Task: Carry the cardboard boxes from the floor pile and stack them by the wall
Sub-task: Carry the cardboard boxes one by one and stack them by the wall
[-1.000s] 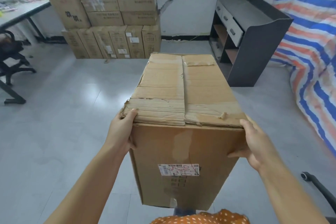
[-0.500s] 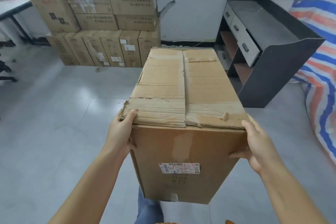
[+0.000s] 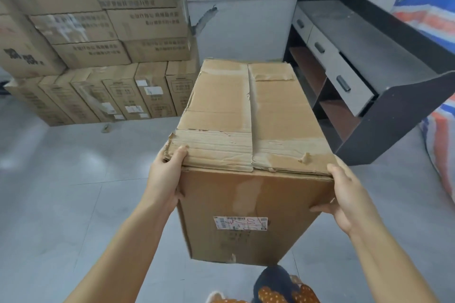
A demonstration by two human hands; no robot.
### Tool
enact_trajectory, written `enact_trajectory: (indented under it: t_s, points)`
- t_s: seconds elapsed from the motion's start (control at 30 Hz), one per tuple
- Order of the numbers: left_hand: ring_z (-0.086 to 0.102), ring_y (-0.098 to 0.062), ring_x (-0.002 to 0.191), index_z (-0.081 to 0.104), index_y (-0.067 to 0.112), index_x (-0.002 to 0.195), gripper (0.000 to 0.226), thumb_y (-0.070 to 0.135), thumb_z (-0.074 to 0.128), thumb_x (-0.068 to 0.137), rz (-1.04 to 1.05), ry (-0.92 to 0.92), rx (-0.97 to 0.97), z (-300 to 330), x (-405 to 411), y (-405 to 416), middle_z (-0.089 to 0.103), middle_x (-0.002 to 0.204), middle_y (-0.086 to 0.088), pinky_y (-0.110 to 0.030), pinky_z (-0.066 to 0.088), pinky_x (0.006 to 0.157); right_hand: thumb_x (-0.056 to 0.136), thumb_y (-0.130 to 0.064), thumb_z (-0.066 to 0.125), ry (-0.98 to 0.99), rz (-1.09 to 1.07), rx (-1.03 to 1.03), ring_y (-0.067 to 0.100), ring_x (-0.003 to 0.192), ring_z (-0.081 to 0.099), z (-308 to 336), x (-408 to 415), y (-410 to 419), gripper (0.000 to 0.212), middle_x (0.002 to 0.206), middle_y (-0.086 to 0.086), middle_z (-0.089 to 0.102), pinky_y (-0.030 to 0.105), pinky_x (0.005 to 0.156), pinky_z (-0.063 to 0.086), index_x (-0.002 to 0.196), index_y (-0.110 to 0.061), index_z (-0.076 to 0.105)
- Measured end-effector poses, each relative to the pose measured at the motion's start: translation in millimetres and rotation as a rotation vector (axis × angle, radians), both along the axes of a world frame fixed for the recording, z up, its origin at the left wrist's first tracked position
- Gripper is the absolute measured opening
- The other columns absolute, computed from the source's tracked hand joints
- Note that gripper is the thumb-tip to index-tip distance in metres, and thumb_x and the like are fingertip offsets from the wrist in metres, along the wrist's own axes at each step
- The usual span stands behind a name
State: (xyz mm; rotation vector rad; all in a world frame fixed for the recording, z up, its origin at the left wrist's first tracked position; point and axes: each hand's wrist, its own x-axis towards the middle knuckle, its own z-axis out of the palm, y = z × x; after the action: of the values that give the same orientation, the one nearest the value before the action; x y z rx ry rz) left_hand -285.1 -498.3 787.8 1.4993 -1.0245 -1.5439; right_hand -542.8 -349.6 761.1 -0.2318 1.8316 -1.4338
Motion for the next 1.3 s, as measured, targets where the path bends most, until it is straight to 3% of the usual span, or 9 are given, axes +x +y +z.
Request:
enact_trajectory:
  t_s: [0.17, 0.43, 0.67, 0.8, 0.9, 1.0, 1.1, 1.2, 1.3]
  points:
    - [0.06, 0.002, 0.047, 0.059, 0.044, 0.09, 0.016, 0.029, 0.056, 0.092, 0.0, 0.001, -0.059, 0.5, -66.3, -99.6, 0.065, 0.06, 0.028, -0.029, 0.041, 0.05, 0.098, -0.025, 0.037, 0.009, -0.039, -0.039, 0.011, 0.097, 0.057, 2.1, -66.8, -100.0, 0.04, 0.11, -0.015, 0.062, 0.064, 0.07, 0.055, 0.13, -0.042, 0.054]
    - [0.062, -0.001, 0.049, 0.059, 0.042, 0.087, 0.016, 0.028, 0.055, 0.093, 0.064, 0.022, -0.044, -0.5, -183.5, -245.9, 0.067, 0.062, 0.026, -0.028, 0.04, 0.05, 0.097, -0.026, 0.039, -0.005, 0.038, -0.029, 0.022, 0.102, 0.06, 6.0, -192.0, -263.5, 0.04, 0.12, -0.005, 0.063, 0.064, 0.069, 0.054, 0.131, -0.043, 0.053]
    - [0.066, -0.009, 0.065, 0.059, 0.044, 0.097, 0.015, 0.03, 0.054, 0.094, 0.116, 0.028, -0.008, -11.3, -226.6, -367.6, 0.07, 0.07, 0.024, -0.047, 0.048, 0.061, 0.098, -0.028, 0.039, 0.021, 0.108, 0.021, 0.019, 0.101, 0.055, 7.4, -250.3, -401.4, 0.042, 0.121, -0.009, 0.059, 0.058, 0.064, 0.058, 0.136, -0.042, 0.049]
    - [0.064, -0.014, 0.081, 0.055, 0.04, 0.117, 0.026, 0.031, 0.054, 0.093, 0.138, 0.006, 0.023, -24.3, -236.6, -454.3, 0.069, 0.091, 0.016, -0.063, 0.05, 0.067, 0.098, -0.027, 0.038, 0.021, 0.122, 0.027, 0.021, 0.105, 0.055, -0.9, -259.1, -492.4, 0.038, 0.121, -0.01, 0.06, 0.063, 0.067, 0.055, 0.127, -0.043, 0.057]
    - [0.065, -0.01, 0.077, 0.056, 0.041, 0.113, 0.022, 0.03, 0.053, 0.094, 0.121, 0.036, 0.037, -31.5, -239.3, -528.2, 0.071, 0.077, 0.023, -0.059, 0.051, 0.07, 0.099, -0.026, 0.038, 0.004, 0.098, 0.024, 0.02, 0.1, 0.056, -8.6, -260.0, -562.5, 0.035, 0.111, -0.012, 0.063, 0.068, 0.071, 0.051, 0.108, -0.049, 0.062]
    - [0.064, -0.012, 0.068, 0.059, 0.039, 0.111, 0.021, 0.029, 0.053, 0.094, 0.112, 0.025, 0.042, -28.2, -237.3, -600.3, 0.069, 0.068, 0.025, -0.047, 0.049, 0.063, 0.1, -0.028, 0.04, 0.001, 0.046, 0.063, 0.028, 0.106, 0.055, -8.2, -258.0, -631.7, 0.03, 0.119, -0.006, 0.06, 0.063, 0.07, 0.055, 0.118, -0.045, 0.058]
    - [0.066, -0.002, 0.055, 0.057, 0.035, 0.117, 0.024, 0.027, 0.054, 0.094, 0.102, 0.024, 0.027, -23.6, -237.4, -670.9, 0.07, 0.068, 0.024, -0.032, 0.051, 0.051, 0.1, -0.029, 0.041, -0.021, 0.006, 0.063, 0.028, 0.103, 0.058, -6.1, -255.9, -693.3, 0.025, 0.109, -0.007, 0.062, 0.061, 0.068, 0.056, 0.114, -0.043, 0.056]
    - [0.067, -0.002, 0.058, 0.056, 0.032, 0.121, 0.028, 0.027, 0.055, 0.093, 0.069, 0.027, 0.025, -20.7, -243.3, -730.2, 0.071, 0.072, 0.023, -0.032, 0.052, 0.051, 0.099, -0.029, 0.039, -0.029, 0.021, 0.052, 0.023, 0.096, 0.06, -7.0, -257.0, -743.0, 0.03, 0.099, -0.01, 0.066, 0.063, 0.069, 0.054, 0.108, -0.047, 0.061]
    - [0.069, -0.005, 0.061, 0.06, 0.034, 0.116, 0.025, 0.024, 0.054, 0.094, 0.034, 0.068, 0.024, -21.5, -253.2, -776.4, 0.073, 0.078, 0.017, -0.028, 0.049, 0.041, 0.098, -0.028, 0.04, -0.035, 0.016, 0.04, 0.019, 0.093, 0.062, -10.0, -265.4, -786.3, 0.034, 0.084, -0.015, 0.072, 0.063, 0.071, 0.054, 0.092, -0.051, 0.065]
